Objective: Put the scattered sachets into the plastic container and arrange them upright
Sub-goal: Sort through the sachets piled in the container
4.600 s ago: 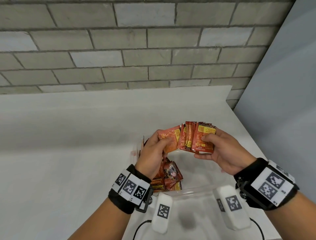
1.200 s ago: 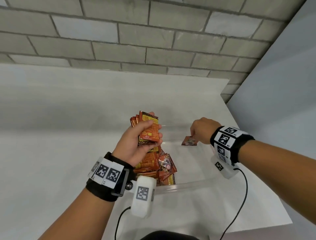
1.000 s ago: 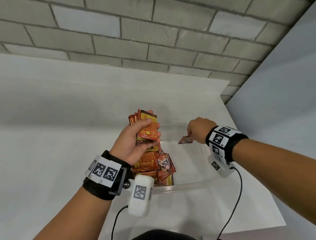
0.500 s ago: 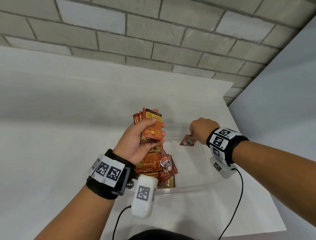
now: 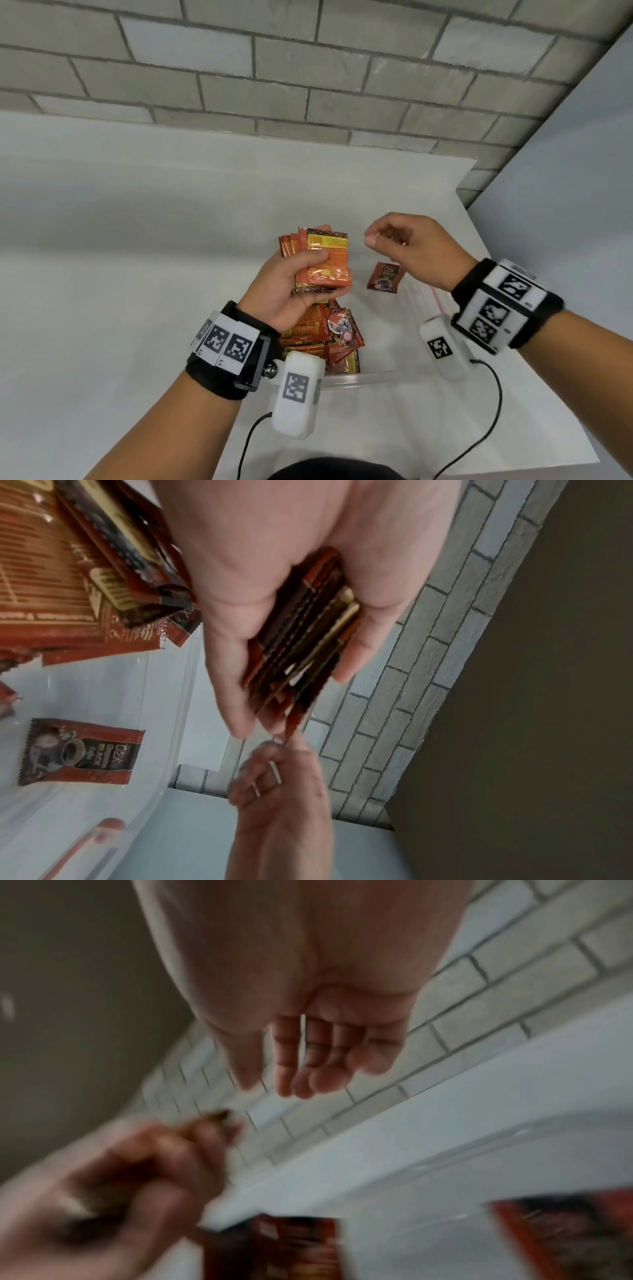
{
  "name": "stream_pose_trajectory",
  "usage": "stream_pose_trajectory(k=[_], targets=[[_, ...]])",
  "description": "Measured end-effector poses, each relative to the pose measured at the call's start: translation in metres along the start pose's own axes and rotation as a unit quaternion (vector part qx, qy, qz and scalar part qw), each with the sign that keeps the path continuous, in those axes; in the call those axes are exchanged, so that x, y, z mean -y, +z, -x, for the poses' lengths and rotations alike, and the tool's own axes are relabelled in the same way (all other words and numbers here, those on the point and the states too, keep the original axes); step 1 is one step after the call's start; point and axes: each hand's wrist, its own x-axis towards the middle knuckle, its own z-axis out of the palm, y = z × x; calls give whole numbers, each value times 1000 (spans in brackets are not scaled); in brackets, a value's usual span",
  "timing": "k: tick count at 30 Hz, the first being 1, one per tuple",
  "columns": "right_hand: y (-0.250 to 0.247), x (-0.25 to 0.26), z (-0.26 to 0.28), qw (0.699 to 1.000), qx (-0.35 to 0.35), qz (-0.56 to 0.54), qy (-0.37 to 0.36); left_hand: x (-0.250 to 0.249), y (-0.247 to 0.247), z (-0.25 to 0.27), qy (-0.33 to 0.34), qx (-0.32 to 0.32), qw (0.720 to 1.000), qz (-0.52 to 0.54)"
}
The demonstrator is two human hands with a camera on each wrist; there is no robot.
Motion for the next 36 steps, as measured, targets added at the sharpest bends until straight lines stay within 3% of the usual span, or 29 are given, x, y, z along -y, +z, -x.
stream_pose_trajectory(k=[2,8,10,12,15,17,21,27,33,36], targets=[[0,14,15,995,3,-102,-18,1,2,2,-3,15,999,-35],[9,9,29,983,38,-181,-19,14,8,5,-11,23,993,-112],[9,6,31,979,3,-204,-22,17,9,5,-13,15,993,-118],[6,5,34,976,-79,-195,-49,18,11,5,-17,0,995,-102],[3,5,40,975,-145,-117,-121,18,12,5,-11,-14,998,-62],[7,6,44,980,-114,-64,-146,19,13,6,0,0,999,-35],[12,2,52,991,3,-27,-128,18,13,4,30,-5,998,-50],[4,4,42,994,-61,-13,-89,21,16,6,23,-15,996,-89],[-8,7,30,996,70,-57,-20,21,20,8,32,-8,991,-130],[-20,-9,22,996,82,16,9,4,14,11,55,-30,990,-129]])
